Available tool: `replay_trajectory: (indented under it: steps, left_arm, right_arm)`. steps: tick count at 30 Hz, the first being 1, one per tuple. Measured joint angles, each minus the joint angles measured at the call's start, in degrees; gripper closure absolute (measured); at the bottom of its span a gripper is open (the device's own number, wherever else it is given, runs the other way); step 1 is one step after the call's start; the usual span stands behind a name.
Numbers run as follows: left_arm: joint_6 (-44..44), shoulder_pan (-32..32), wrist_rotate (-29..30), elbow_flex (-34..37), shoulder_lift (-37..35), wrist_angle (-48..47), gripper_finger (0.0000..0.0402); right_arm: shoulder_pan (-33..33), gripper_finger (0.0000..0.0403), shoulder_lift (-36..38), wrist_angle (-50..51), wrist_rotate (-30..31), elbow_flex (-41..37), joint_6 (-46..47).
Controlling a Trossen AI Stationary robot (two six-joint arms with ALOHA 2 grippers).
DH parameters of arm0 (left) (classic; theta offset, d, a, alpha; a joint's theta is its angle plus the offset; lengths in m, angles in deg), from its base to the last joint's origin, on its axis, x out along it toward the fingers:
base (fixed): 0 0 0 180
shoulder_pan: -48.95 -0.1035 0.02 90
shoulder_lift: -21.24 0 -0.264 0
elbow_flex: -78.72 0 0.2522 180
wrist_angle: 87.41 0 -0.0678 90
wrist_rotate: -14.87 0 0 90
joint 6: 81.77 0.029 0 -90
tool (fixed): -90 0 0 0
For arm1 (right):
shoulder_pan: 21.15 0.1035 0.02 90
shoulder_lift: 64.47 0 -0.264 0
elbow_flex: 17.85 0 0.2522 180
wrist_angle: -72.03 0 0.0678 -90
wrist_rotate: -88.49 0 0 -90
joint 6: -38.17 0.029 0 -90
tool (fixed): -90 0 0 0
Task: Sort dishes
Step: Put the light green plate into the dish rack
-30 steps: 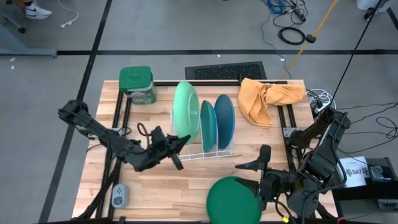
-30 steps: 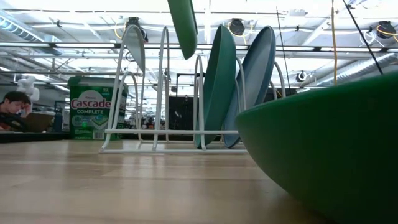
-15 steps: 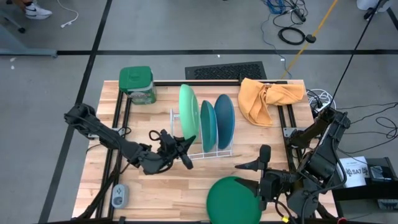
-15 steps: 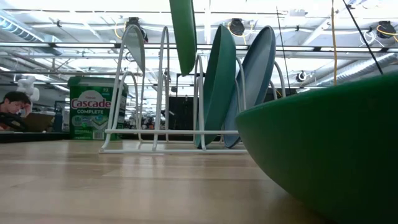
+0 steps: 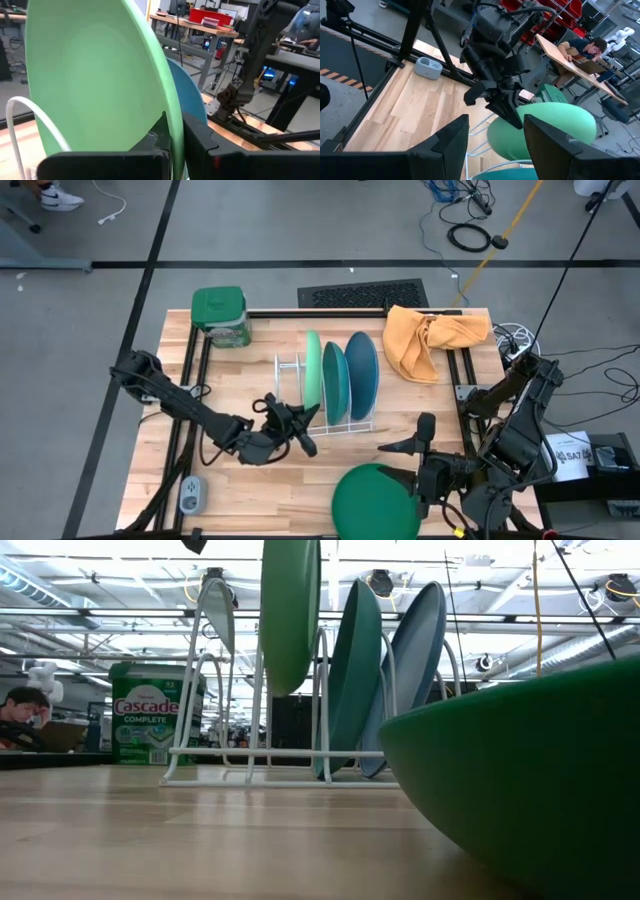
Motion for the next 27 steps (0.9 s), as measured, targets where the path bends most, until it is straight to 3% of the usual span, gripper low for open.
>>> replay_trajectory:
  steps: [5, 11, 15, 20, 27]
  left_arm:
    - [-0.7, 0.0, 0.0, 0.0, 0.0, -0.3, 0.0358]
    - [-1.0, 0.0, 0.2, 0.0, 0.0, 0.1, 0.0295]
    - [-0.7, 0.0, 3.7, 0.0, 0.0, 1.4, 0.0262]
    - [5.2, -0.7, 4.7, 0.0, 0.0, 5.0, 0.0256]
    - [6.9, -3.4, 4.7, 0.0, 0.0, 6.4, 0.0256]
  right_arm:
    - [0.0, 0.0220, 0.0, 0.0, 0.0, 0.0, 0.0]
    - [0.0, 0.0220, -0.1, -0.1, -0.1, -1.0, -0.2]
    - [0.0, 0.0220, -0.1, -0.2, 0.0, -1.0, -0.2]
    - [0.0, 0.0220, -0.1, -0.2, 0.0, -1.0, -0.2]
    - [0.0, 0.0220, -0.1, -0.3, 0.0, -1.0, -0.1]
